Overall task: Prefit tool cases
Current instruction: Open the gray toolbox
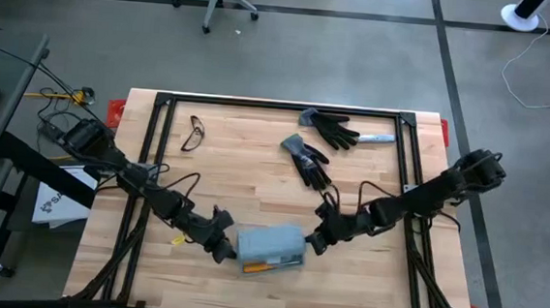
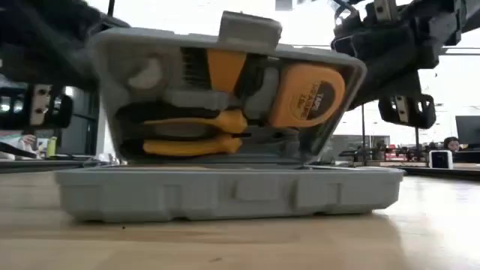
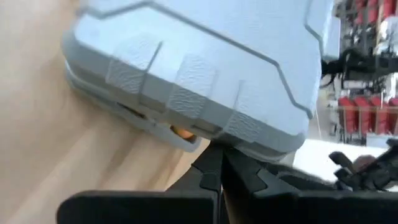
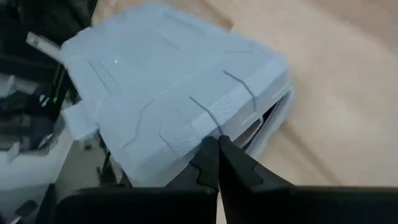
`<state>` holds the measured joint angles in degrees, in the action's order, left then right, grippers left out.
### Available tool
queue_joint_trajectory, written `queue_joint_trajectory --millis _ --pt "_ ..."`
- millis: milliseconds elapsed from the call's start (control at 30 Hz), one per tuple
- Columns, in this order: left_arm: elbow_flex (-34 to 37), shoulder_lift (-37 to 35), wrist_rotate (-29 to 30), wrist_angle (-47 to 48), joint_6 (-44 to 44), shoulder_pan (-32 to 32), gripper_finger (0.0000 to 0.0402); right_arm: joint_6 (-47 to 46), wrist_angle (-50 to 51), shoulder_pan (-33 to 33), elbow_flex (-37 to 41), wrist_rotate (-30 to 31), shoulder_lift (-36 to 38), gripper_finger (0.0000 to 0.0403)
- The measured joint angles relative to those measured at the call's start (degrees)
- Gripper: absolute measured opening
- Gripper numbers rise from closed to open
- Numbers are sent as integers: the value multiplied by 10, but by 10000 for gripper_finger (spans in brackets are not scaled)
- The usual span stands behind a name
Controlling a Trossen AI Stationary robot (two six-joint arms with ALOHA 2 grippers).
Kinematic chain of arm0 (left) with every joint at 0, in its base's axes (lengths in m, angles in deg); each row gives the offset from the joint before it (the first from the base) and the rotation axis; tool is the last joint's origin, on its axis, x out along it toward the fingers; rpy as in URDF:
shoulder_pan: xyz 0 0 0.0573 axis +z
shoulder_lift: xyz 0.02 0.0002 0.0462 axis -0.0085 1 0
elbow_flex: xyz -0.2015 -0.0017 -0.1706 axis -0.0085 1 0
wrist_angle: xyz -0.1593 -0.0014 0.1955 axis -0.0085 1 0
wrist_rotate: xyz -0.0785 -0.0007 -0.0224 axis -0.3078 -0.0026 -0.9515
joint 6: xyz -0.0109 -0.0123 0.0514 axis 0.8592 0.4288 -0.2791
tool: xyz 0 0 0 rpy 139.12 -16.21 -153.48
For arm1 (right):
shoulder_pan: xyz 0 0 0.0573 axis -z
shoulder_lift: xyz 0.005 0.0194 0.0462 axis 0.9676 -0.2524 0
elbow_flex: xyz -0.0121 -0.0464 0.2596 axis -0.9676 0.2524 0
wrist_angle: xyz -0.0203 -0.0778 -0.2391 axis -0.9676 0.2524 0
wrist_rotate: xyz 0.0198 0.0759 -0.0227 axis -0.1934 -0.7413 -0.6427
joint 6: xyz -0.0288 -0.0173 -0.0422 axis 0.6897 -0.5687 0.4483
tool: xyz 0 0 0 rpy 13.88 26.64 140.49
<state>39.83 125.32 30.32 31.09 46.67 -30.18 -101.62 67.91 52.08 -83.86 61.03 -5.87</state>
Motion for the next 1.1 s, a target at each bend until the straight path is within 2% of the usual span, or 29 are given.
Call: queue_joint_trajectory --millis 133,500,733,867,1033,1100 --pt "-1 -20 38 26 -9 11 0 14 32 20 0 13 20 0" --pt "-1 -25 64 24 -19 57 0 58 61 108 0 34 42 0" --pt "-1 -25 120 10 -20 80 0 79 72 173 0 36 60 0" --pt "-2 -25 162 15 -20 97 0 97 54 223 -1 35 59 0" --pt "-3 -25 202 47 -20 129 0 126 -17 288 -6 28 59 0" --pt "-3 -25 214 73 -19 145 0 136 -25 314 -6 8 58 0"
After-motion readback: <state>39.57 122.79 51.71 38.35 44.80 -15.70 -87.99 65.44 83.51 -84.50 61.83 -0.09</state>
